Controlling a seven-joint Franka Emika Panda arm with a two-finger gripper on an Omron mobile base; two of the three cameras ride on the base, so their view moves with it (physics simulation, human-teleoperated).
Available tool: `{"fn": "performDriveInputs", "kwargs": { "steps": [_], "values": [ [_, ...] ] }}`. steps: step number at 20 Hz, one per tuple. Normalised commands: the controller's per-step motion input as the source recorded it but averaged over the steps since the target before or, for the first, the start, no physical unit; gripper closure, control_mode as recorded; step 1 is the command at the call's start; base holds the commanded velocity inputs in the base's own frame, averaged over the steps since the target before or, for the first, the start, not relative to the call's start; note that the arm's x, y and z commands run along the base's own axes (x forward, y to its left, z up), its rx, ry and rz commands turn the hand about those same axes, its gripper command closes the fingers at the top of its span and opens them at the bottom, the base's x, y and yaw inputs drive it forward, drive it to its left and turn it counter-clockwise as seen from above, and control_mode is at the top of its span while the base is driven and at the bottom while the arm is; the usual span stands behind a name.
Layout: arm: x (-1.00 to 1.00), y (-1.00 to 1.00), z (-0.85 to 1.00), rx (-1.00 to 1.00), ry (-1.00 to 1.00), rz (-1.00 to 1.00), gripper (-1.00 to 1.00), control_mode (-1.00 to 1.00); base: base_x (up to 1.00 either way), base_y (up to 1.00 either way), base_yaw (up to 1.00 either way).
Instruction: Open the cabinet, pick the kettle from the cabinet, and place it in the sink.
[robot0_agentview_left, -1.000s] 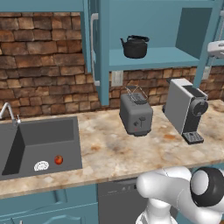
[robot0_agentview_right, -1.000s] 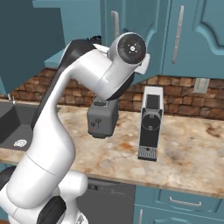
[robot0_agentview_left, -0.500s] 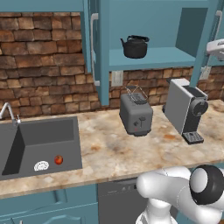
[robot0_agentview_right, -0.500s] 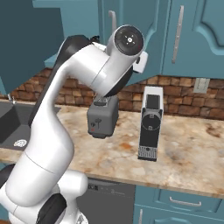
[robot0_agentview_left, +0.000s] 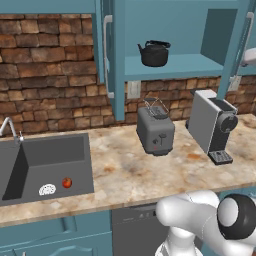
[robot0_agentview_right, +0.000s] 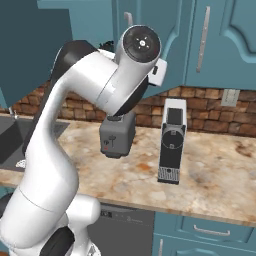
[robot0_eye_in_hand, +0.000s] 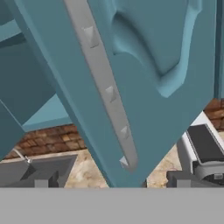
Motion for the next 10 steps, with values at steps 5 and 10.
{"fn": "performDriveInputs", "kwargs": {
  "steps": [5,10],
  "values": [
    [-0.38,0.25,0.0,0.0,0.0,-0.06,-1.0,-1.0,0.0,0.0,0.0],
    [-0.35,0.32,0.0,0.0,0.0,-0.08,-1.0,-1.0,0.0,0.0,0.0]
  ]
}}
